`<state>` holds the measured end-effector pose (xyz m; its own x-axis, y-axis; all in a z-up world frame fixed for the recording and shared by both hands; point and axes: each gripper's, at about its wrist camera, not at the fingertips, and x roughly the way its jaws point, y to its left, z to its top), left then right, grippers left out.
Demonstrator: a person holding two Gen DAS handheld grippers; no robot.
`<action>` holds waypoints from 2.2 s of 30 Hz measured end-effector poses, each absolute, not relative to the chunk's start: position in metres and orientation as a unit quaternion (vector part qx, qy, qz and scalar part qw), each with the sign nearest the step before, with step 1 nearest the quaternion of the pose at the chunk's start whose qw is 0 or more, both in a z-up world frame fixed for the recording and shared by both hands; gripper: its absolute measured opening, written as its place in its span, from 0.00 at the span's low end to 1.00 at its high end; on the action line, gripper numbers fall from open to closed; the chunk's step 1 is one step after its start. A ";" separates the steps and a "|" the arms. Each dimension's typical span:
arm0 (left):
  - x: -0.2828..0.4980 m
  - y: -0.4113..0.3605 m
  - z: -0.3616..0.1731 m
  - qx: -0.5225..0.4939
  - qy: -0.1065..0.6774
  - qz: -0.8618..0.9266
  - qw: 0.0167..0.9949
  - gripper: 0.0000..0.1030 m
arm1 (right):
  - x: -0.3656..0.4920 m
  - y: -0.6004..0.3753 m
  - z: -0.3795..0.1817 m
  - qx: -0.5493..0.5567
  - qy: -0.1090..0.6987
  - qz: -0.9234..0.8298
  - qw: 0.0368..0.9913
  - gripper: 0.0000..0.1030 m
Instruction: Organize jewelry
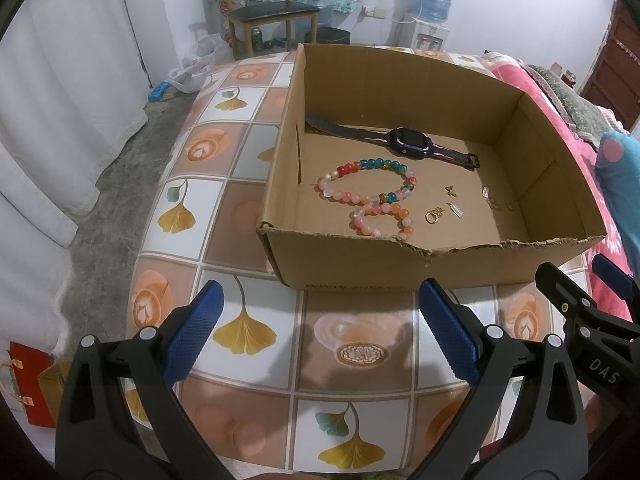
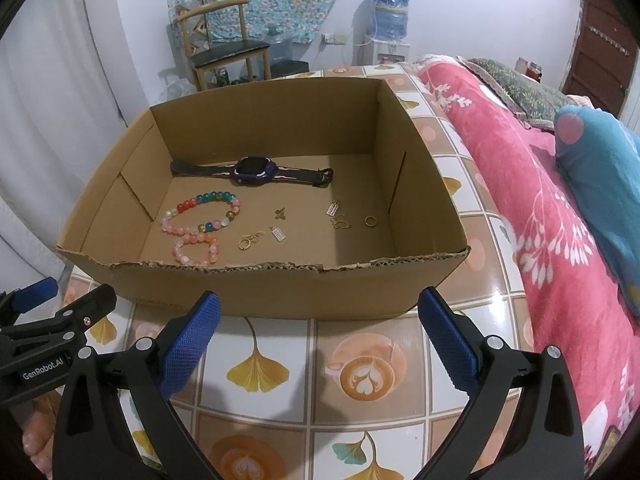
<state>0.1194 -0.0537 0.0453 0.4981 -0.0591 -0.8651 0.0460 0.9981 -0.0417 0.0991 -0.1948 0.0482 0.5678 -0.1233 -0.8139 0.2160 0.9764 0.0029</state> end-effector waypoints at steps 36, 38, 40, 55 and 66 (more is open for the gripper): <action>0.118 -0.056 0.045 -0.006 0.500 -0.031 0.866 0.92 | 0.094 -0.200 0.050 0.053 0.455 -0.094 0.884 0.93; 0.118 -0.056 0.045 -0.006 0.499 -0.032 0.866 0.92 | 0.094 -0.200 0.051 0.051 0.454 -0.094 0.884 0.93; 0.118 -0.055 0.045 -0.006 0.499 -0.031 0.866 0.92 | 0.094 -0.199 0.051 0.052 0.454 -0.094 0.884 0.93; 0.119 -0.054 0.045 -0.007 0.498 -0.033 0.866 0.92 | 0.094 -0.200 0.051 0.052 0.454 -0.095 0.884 0.93; 0.118 -0.059 0.046 -0.007 0.498 -0.033 0.866 0.92 | 0.097 -0.198 0.051 0.049 0.456 -0.093 0.884 0.93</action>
